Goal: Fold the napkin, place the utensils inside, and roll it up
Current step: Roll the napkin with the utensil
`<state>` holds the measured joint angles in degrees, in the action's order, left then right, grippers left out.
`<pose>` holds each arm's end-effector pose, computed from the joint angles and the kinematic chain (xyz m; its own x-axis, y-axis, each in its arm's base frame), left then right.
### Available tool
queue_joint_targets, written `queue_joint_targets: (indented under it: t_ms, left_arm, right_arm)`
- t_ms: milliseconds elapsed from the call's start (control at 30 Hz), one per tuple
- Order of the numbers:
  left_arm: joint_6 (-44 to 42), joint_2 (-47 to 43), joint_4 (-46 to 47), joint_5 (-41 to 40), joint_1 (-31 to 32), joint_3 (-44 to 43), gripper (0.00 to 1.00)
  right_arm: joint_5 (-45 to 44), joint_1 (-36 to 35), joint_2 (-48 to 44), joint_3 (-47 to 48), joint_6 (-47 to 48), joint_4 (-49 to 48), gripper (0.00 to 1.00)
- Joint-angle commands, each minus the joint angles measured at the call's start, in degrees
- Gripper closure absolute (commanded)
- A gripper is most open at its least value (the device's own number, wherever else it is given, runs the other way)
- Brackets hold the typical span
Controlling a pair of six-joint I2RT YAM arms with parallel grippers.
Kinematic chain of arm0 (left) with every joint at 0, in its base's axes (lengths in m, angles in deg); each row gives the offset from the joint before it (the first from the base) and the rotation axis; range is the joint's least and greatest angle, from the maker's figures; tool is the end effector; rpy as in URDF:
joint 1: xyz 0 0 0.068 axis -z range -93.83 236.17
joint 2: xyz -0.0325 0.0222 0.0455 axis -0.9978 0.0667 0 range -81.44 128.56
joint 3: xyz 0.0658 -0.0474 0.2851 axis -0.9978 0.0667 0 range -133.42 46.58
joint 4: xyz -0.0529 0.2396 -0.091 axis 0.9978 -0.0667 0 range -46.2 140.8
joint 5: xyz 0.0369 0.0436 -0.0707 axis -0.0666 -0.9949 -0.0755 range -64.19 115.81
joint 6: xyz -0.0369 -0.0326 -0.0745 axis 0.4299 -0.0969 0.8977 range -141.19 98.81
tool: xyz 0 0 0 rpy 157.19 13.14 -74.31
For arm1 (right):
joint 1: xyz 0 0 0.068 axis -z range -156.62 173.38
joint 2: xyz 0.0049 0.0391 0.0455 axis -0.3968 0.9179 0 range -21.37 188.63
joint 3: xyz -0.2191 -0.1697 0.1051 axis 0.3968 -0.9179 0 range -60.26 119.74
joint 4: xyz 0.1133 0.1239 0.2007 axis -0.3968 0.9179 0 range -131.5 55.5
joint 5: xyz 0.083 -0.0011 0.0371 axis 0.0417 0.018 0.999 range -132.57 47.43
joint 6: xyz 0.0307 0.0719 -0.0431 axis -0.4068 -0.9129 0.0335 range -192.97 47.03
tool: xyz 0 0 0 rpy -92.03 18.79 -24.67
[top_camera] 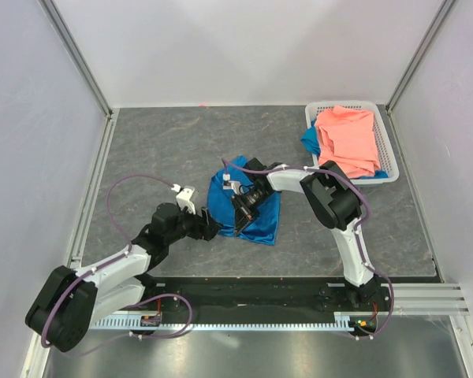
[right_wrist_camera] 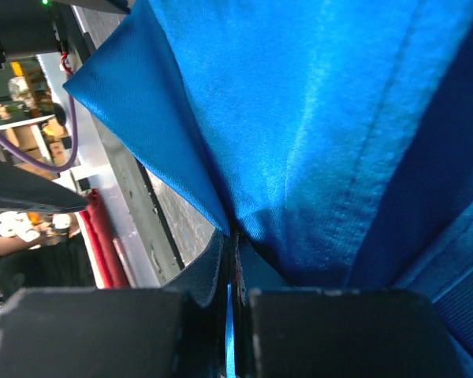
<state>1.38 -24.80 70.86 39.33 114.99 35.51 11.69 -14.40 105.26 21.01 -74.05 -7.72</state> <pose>0.1772 -0.1188 0.1559 -0.5993 -0.0961 -0.7947 0.4586 0.7725 -0.4393 0.3002 0.3143 0.0942 -0.7852 -0.5945 -0.1733 -0.4639 0.3792 0.8006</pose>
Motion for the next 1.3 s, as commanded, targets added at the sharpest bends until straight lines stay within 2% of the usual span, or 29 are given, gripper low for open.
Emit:
queue_joint_targets:
  t_ms: [0, 367, 533, 767, 1133, 1267]
  left_arm:
    - [-4.46, 3.29, 3.06, -1.74, 0.97, -3.6, 0.19]
    - [-5.52, 6.2, 2.71, -0.6, 2.47, -5.01, 0.2]
    - [-5.78, 8.31, 1.04, -1.04, 2.82, -6.51, 0.23]
    - [-5.43, 9.62, -0.54, -2.27, 2.91, -7.47, 0.36]
    - [-5.43, 13.32, -2.47, -1.83, 3.09, -9.76, 0.44]
    - [-5.34, 14.72, -3.61, -2.0, 3.09, -10.81, 0.54]
  right_arm:
    - [-4.08, 1.13, 3.71, 0.46, 3.98, 3.14, 1.0]
    - [-1.61, 2.89, 6.35, 2.39, 3.28, 4.1, 1.0]
    - [-1.18, 3.15, 7.4, 3.36, 2.93, 4.27, 1.0]
    - [0.14, 3.59, 8.37, 3.54, 2.4, 4.36, 1.0]
    - [1.02, 4.47, 9.78, 4.33, 1.7, 4.36, 1.0]
    - [1.11, 4.73, 10.22, 4.68, 1.52, 4.36, 1.0]
